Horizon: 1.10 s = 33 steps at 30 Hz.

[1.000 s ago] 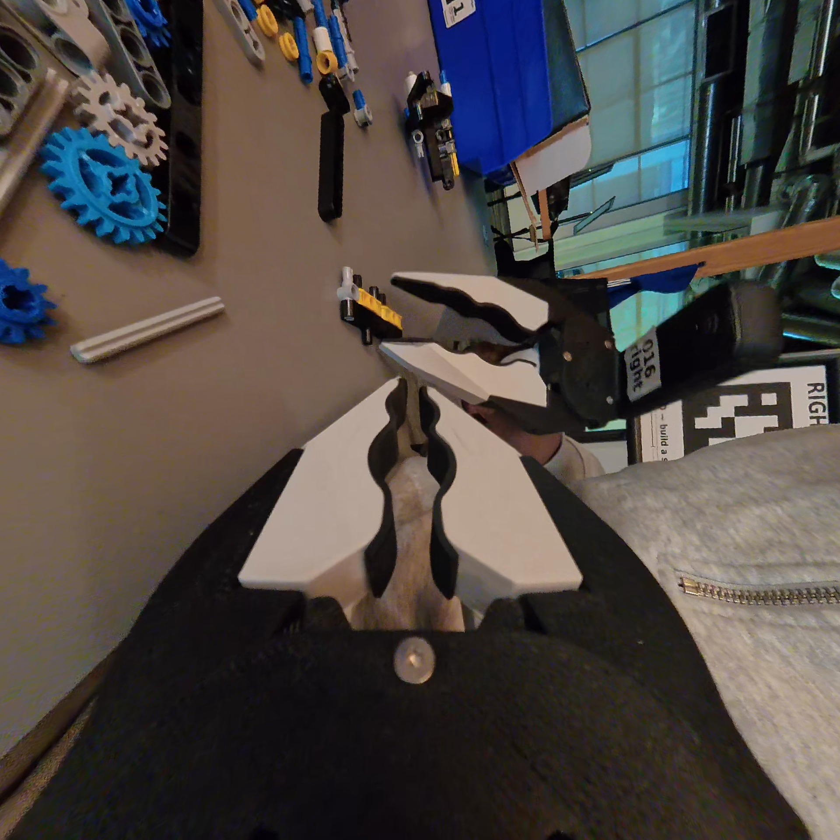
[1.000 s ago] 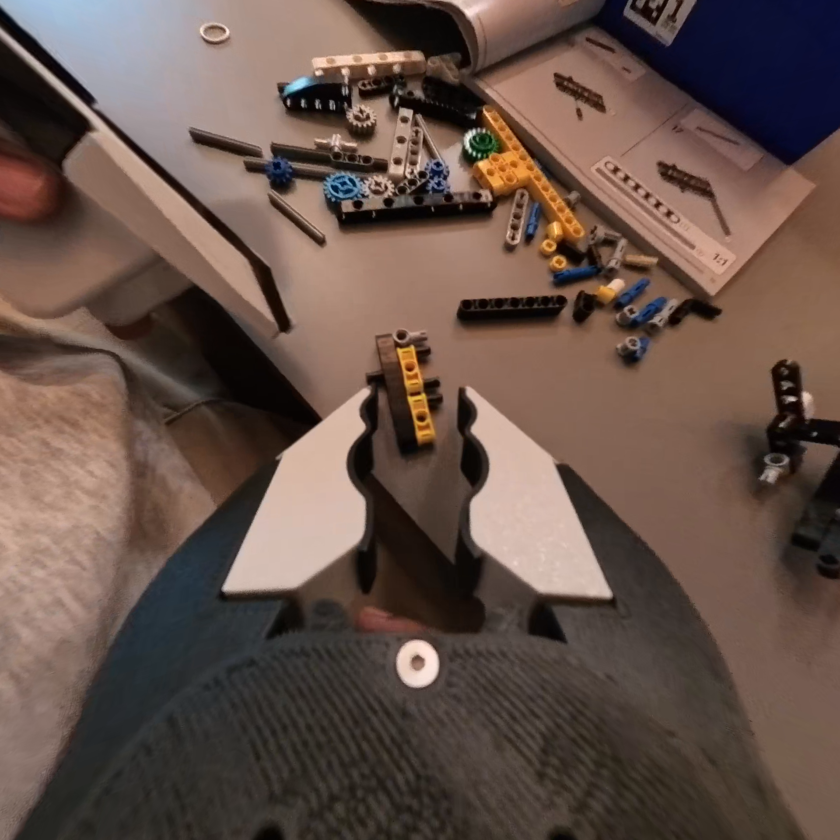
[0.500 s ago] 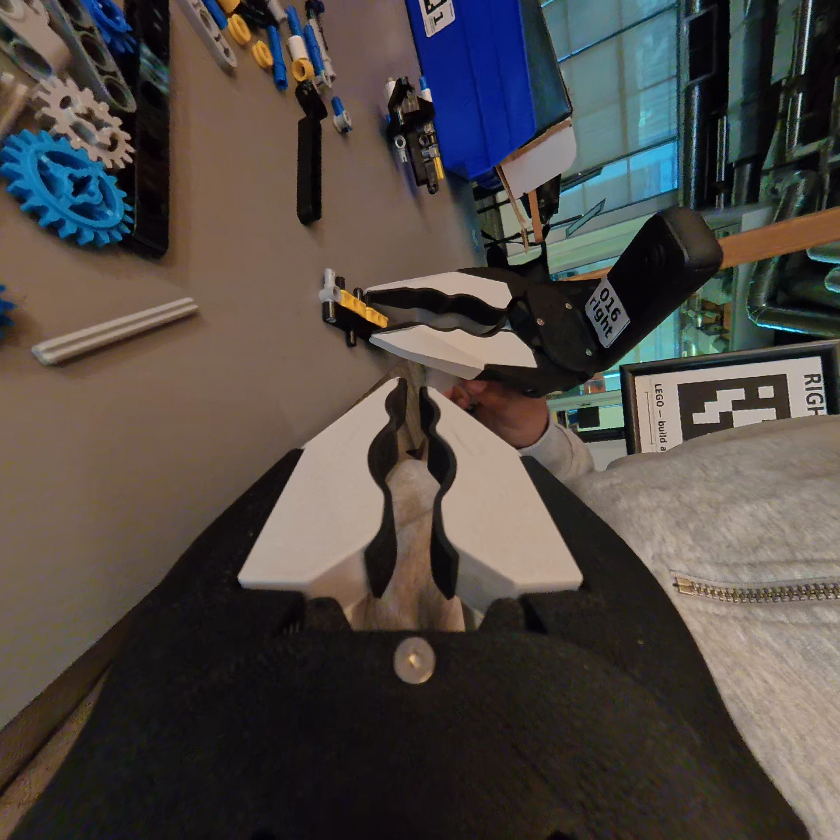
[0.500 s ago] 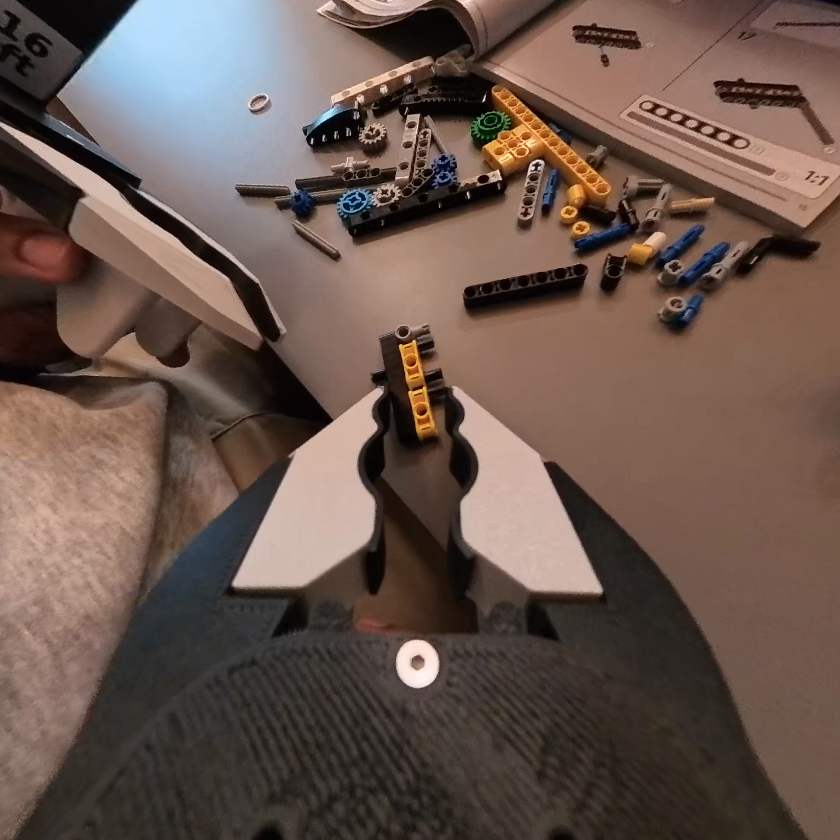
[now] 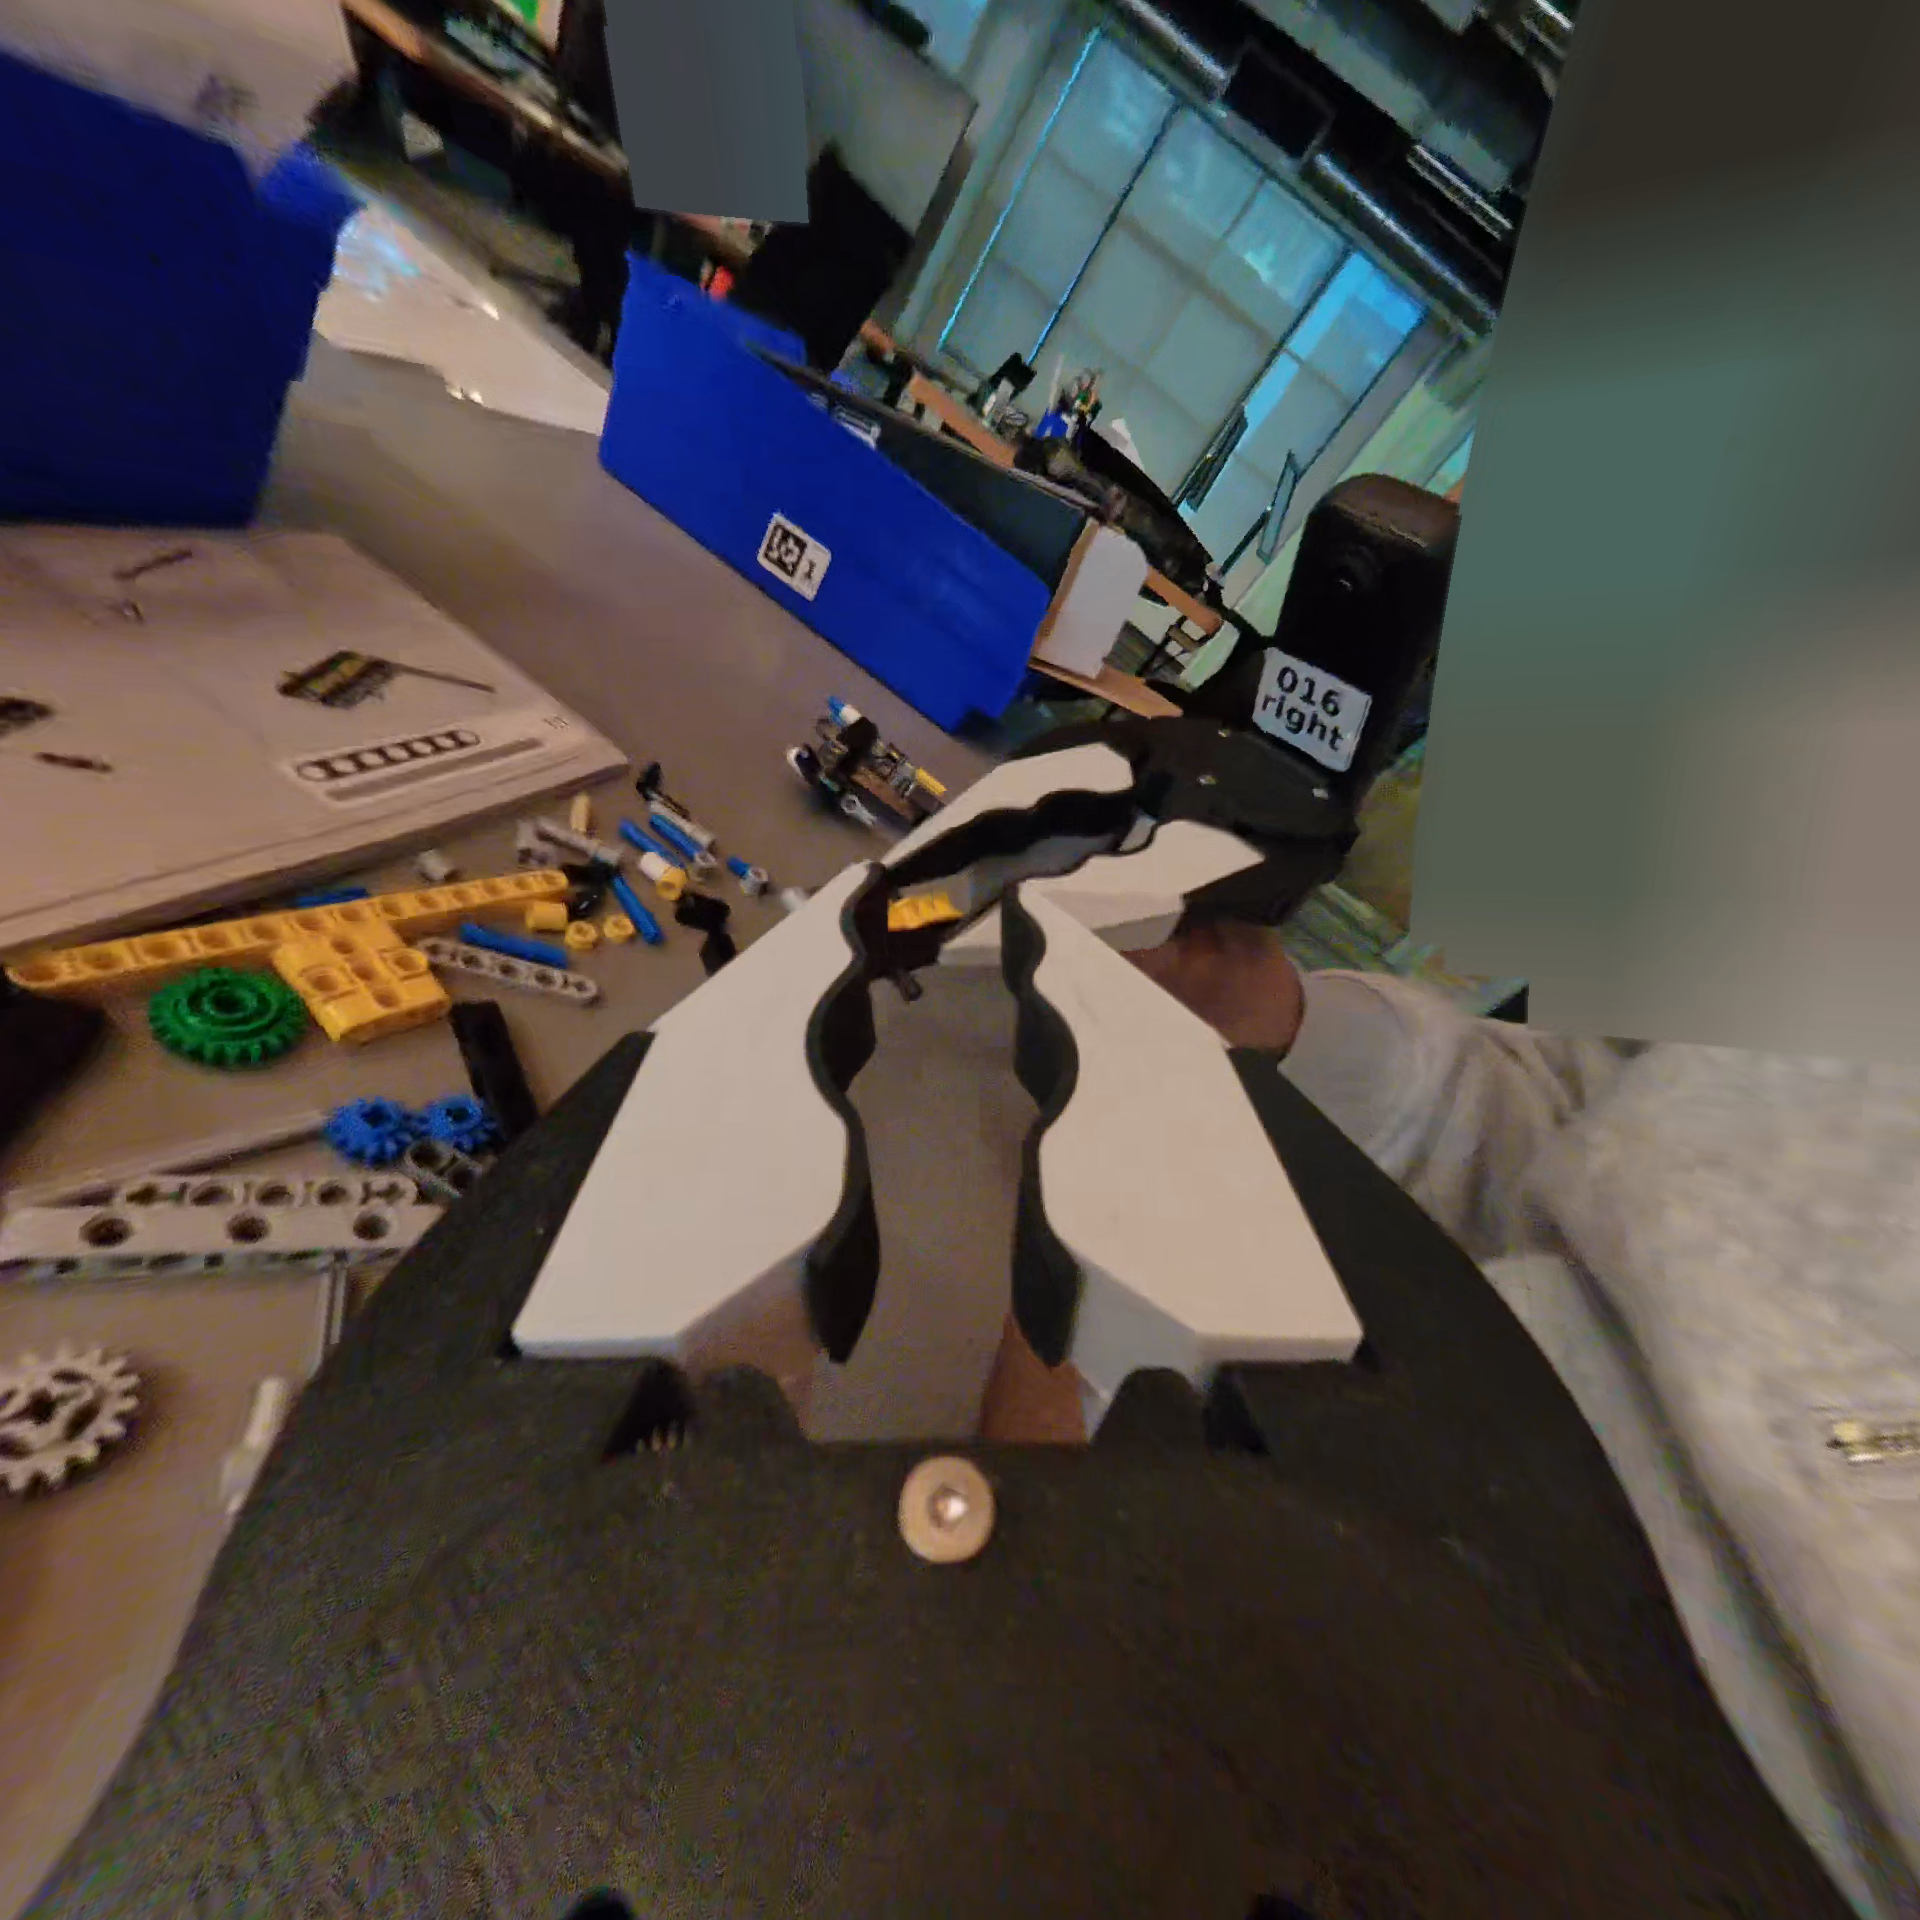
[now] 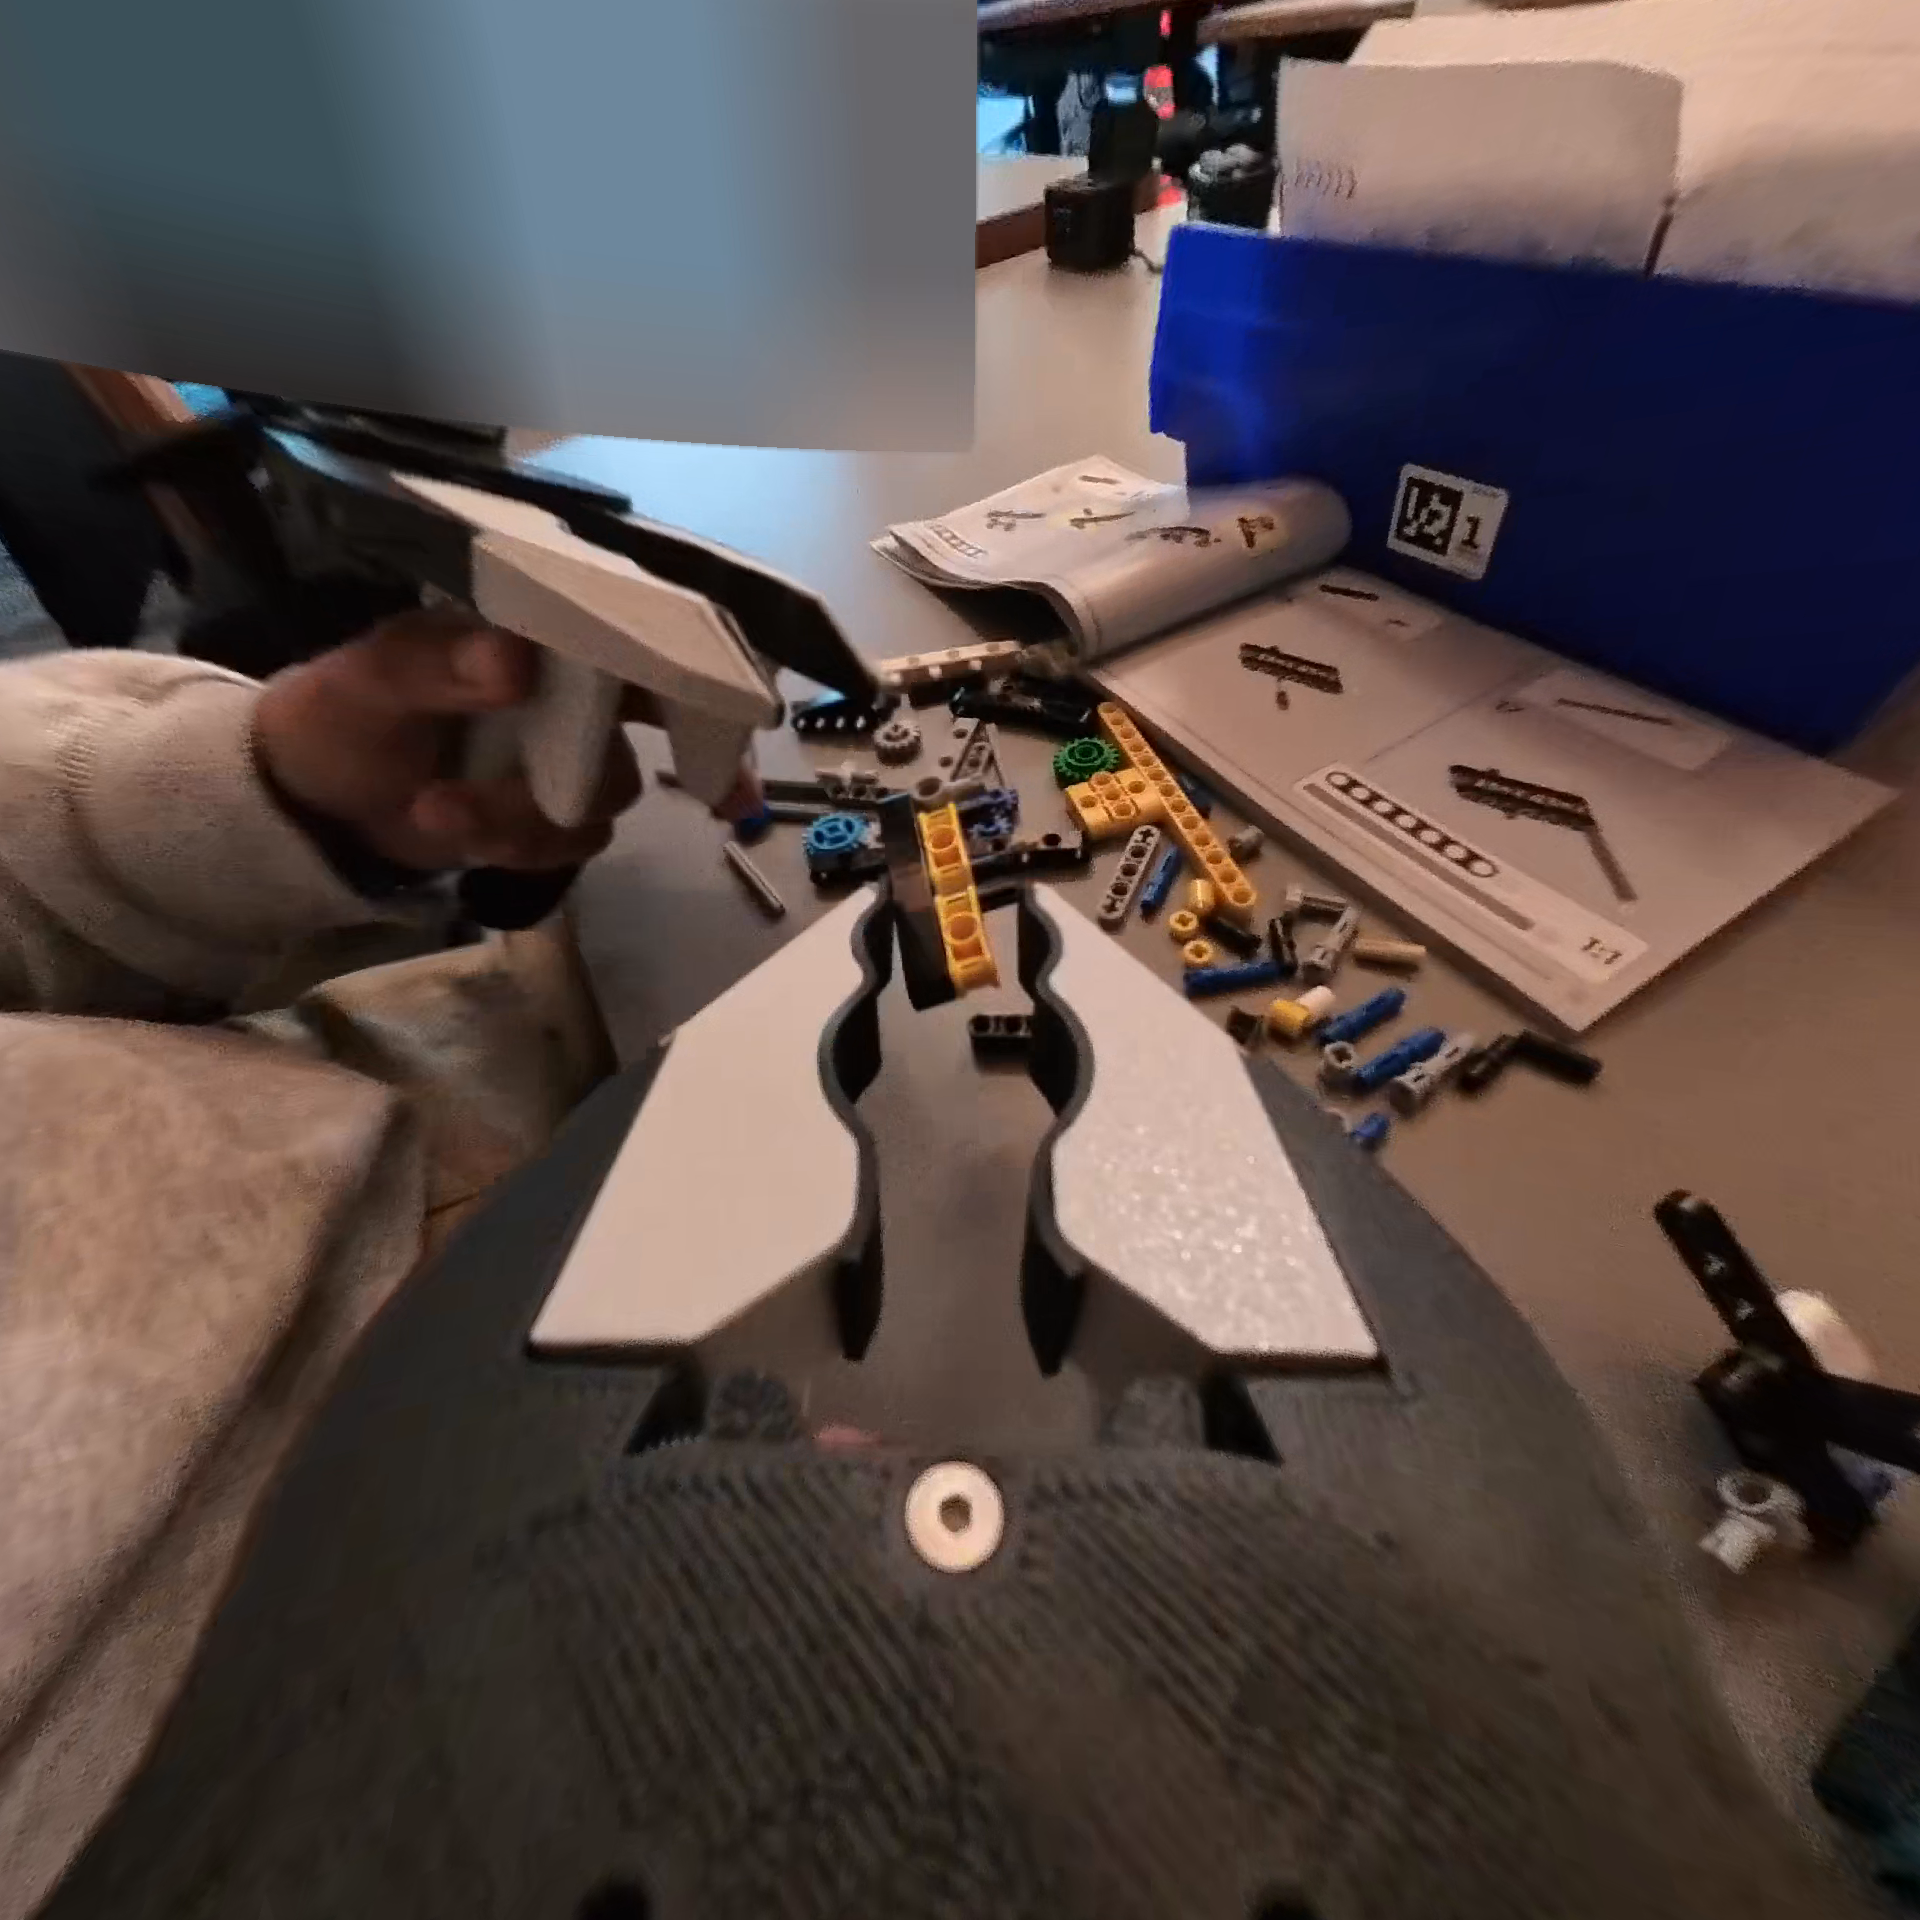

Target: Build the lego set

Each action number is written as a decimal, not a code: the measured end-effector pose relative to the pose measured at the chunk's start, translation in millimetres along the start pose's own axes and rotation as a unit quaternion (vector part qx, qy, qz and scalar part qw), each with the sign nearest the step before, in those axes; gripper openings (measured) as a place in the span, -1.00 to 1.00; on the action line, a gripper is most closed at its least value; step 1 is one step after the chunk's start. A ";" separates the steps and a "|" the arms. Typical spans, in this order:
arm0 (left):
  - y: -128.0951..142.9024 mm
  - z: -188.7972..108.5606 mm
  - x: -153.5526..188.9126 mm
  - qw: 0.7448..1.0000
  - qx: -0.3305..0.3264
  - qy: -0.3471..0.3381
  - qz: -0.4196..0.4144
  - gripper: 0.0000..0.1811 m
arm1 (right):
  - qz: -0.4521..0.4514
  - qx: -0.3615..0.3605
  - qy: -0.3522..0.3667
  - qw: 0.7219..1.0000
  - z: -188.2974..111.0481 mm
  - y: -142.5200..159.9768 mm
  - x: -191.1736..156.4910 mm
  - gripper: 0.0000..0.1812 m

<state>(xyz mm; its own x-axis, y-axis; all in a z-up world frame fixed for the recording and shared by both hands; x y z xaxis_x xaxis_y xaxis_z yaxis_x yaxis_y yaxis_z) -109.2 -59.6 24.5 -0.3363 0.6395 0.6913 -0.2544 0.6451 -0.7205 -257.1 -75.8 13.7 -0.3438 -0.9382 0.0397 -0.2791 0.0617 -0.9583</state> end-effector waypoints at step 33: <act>20.1 2.3 -8.3 0.999 -0.021 -0.007 -0.025 -0.40 | 0.115 0.032 -0.086 0.989 -1.1 8.6 -8.8 -0.77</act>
<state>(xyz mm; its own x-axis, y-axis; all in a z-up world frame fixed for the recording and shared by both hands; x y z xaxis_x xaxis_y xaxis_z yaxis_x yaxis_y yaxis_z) -113.7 -53.0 4.2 -0.3368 0.6008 0.7250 -0.2331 0.6928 -0.6824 -257.4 -66.6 5.4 -0.2321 -0.9462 -0.2254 -0.1515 0.2641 -0.9525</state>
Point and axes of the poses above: each gripper's, where its closed fingertips meet, z out along the fingers, y out of its underside, x = y × z across the jaws, the point moved 7 cm from there along -z, back along the fingers, and after that the axes turned 11 degrees about -z, right-handed, at the moved point
